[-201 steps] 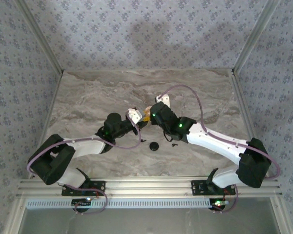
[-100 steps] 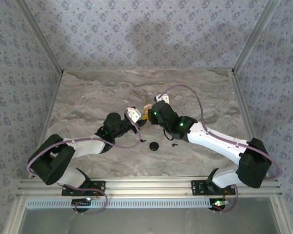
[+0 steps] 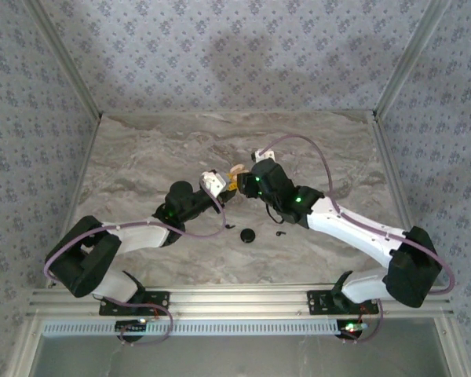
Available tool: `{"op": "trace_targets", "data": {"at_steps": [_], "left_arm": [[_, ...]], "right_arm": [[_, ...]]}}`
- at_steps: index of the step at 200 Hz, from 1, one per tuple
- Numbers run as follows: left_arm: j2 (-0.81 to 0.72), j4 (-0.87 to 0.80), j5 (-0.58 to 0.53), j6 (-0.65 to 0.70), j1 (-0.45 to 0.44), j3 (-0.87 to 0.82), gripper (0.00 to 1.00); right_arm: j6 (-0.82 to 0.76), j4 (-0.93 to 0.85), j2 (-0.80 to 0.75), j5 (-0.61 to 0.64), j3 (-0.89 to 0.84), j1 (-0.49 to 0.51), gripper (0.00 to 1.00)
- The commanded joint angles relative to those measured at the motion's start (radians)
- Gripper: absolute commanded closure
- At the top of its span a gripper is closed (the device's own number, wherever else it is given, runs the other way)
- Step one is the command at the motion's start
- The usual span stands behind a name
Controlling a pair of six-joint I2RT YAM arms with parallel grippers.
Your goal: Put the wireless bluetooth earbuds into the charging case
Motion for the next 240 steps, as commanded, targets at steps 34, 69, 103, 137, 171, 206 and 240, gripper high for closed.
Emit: {"op": "trace_targets", "data": {"at_steps": [34, 69, 103, 137, 171, 206, 240], "left_arm": [[0.011, 0.059, 0.017, -0.018, -0.005, 0.014, 0.89], [0.010, 0.057, 0.015, -0.018, -0.005, 0.010, 0.89], [0.007, 0.053, 0.014, -0.018, -0.004, 0.007, 0.89], [0.006, 0.045, 0.012, -0.017, -0.004, 0.006, 0.89], [0.002, 0.041, 0.013, -0.017, -0.004, 0.005, 0.89], [0.002, 0.042, 0.014, -0.018, -0.004, 0.002, 0.89], [0.001, 0.039, 0.011, -0.019, -0.003, 0.002, 0.89]], "right_arm": [[-0.022, 0.065, -0.037, -0.124, -0.007, 0.006, 0.48], [-0.024, 0.060, -0.053, -0.119, -0.005, 0.005, 0.48], [-0.018, 0.031, -0.062, -0.096, 0.001, 0.001, 0.48], [-0.014, 0.010, -0.064, -0.100, 0.015, -0.007, 0.51], [-0.015, 0.004, -0.074, -0.102, 0.019, -0.013, 0.51], [-0.026, -0.006, -0.099, -0.117, 0.035, -0.022, 0.50], [-0.031, 0.003, -0.114, -0.171, 0.044, -0.036, 0.49]]}}
